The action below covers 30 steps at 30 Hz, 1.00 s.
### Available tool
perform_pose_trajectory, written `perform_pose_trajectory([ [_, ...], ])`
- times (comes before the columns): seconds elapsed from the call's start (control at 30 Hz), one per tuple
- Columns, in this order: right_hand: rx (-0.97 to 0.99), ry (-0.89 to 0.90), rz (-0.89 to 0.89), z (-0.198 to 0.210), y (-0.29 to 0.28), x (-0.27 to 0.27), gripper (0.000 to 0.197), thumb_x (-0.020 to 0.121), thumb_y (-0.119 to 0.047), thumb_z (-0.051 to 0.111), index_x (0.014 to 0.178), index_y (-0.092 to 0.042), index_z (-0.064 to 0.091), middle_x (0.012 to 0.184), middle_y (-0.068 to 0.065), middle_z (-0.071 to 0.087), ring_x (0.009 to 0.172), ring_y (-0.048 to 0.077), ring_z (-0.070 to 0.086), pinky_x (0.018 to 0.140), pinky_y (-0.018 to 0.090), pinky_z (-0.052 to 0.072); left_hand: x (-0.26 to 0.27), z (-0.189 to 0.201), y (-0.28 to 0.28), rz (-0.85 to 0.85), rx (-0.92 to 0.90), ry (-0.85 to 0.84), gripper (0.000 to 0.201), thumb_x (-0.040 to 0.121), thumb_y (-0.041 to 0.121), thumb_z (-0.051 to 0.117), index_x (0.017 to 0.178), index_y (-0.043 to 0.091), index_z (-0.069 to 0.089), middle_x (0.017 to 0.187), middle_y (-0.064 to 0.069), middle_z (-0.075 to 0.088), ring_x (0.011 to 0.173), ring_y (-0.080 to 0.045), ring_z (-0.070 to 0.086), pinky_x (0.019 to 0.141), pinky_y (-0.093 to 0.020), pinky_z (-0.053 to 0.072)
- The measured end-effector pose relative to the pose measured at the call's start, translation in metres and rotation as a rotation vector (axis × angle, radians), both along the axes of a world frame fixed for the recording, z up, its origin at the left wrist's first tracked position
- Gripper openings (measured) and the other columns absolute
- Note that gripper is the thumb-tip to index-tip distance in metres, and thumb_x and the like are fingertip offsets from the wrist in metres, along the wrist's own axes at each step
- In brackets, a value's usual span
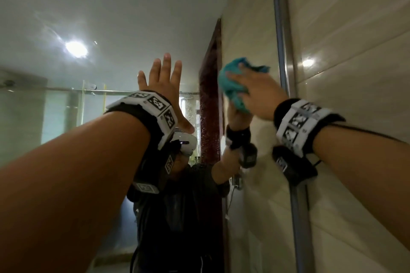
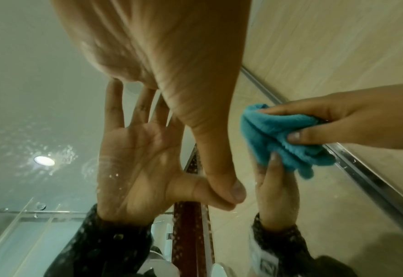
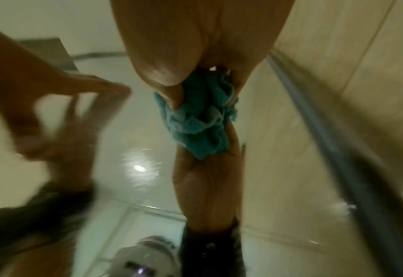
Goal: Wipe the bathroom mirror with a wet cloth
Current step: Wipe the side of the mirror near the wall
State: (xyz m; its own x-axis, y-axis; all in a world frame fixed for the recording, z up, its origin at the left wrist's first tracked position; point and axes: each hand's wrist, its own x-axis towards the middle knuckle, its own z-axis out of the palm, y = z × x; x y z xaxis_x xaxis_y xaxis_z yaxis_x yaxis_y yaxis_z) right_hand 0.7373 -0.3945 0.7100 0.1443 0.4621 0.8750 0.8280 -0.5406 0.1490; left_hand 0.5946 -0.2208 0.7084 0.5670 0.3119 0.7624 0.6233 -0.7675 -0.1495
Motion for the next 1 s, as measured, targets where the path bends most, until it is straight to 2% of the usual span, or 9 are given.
perform_pose_trajectory([
  [0.07,0.134,0.14,-0.072,0.017,-0.019,0.023,0.057,0.096,-0.018,0.045,0.147,-0.026,0.023,0.157,0.006,0.012,0.14,0.03,0.02,0.115,0.033,0.016,0.001,-0.001,0.002,-0.002,0.007,-0.001,0.156,0.043,0.073,0.077,0.143,0.018,-0.029,0.151,-0.007,-0.032,0.142,-0.029,-0.021,0.115,-0.053,-0.001],
  [0.17,0.178,0.178,-0.135,0.007,-0.018,0.034,0.06,0.096,-0.019,0.045,0.148,-0.029,0.019,0.157,0.007,0.009,0.142,0.031,0.015,0.116,0.036,0.011,0.001,0.0,0.005,0.001,0.007,0.0,0.155,0.043,0.074,0.076,0.143,0.018,-0.03,0.151,-0.006,-0.033,0.142,-0.029,-0.021,0.116,-0.054,0.0],
  [0.43,0.066,0.184,-0.127,-0.107,-0.01,0.003,0.072,0.093,-0.011,0.045,0.148,-0.038,0.006,0.157,-0.001,-0.006,0.143,0.026,0.004,0.116,0.036,0.006,-0.004,-0.006,-0.008,-0.025,0.002,0.01,0.151,0.048,0.069,0.077,0.145,0.016,-0.026,0.152,-0.01,-0.03,0.142,-0.03,-0.02,0.114,-0.058,-0.001],
  [0.57,-0.081,0.227,-0.1,-0.145,-0.01,-0.014,0.065,0.098,-0.021,0.038,0.148,-0.037,-0.002,0.156,0.001,-0.016,0.144,0.023,-0.006,0.115,0.033,-0.004,-0.004,-0.035,-0.013,-0.083,0.019,0.082,0.149,0.051,0.079,0.068,0.14,0.018,-0.034,0.149,-0.008,-0.037,0.14,-0.028,-0.027,0.112,-0.06,-0.006],
  [0.63,-0.117,0.221,-0.091,-0.13,-0.009,-0.015,0.061,0.099,-0.022,0.036,0.148,-0.033,0.0,0.156,0.004,-0.015,0.144,0.025,-0.005,0.115,0.033,-0.005,-0.002,-0.053,-0.01,-0.066,0.005,0.131,0.149,0.052,0.079,0.067,0.138,0.017,-0.037,0.147,-0.008,-0.04,0.138,-0.028,-0.03,0.112,-0.06,-0.005],
  [0.73,-0.135,0.155,-0.076,-0.073,-0.004,-0.014,0.059,0.099,-0.017,0.038,0.15,-0.022,0.008,0.157,0.011,-0.006,0.144,0.029,0.0,0.115,0.034,0.0,0.001,-0.069,-0.001,-0.024,0.002,0.158,0.154,0.048,0.076,0.072,0.137,0.016,-0.038,0.146,-0.01,-0.041,0.138,-0.028,-0.031,0.113,-0.059,0.001],
  [0.87,-0.035,0.171,-0.095,-0.011,0.01,-0.01,0.063,0.096,-0.014,0.041,0.149,-0.029,0.011,0.157,0.008,-0.003,0.143,0.03,0.009,0.117,0.038,0.011,0.006,-0.071,0.006,-0.022,0.025,0.136,0.156,0.045,0.078,0.071,0.136,0.016,-0.04,0.146,-0.009,-0.041,0.138,-0.028,-0.03,0.114,-0.058,0.0],
  [0.93,0.035,0.146,-0.079,-0.02,0.02,-0.015,0.071,0.091,-0.008,0.046,0.148,-0.033,0.013,0.158,0.005,-0.002,0.143,0.028,0.009,0.118,0.038,0.011,0.006,-0.072,0.006,-0.021,0.026,0.135,0.156,0.045,0.08,0.07,0.135,0.016,-0.041,0.145,-0.009,-0.041,0.138,-0.028,-0.031,0.114,-0.058,-0.002],
  [1.0,0.038,0.119,-0.017,-0.059,0.033,-0.023,0.076,0.088,-0.004,0.048,0.147,-0.037,0.014,0.158,0.0,-0.002,0.144,0.025,0.006,0.117,0.039,0.008,0.006,-0.071,0.005,-0.009,0.025,0.136,0.157,0.044,0.08,0.07,0.135,0.016,-0.041,0.145,-0.009,-0.042,0.138,-0.028,-0.031,0.113,-0.058,-0.004],
])
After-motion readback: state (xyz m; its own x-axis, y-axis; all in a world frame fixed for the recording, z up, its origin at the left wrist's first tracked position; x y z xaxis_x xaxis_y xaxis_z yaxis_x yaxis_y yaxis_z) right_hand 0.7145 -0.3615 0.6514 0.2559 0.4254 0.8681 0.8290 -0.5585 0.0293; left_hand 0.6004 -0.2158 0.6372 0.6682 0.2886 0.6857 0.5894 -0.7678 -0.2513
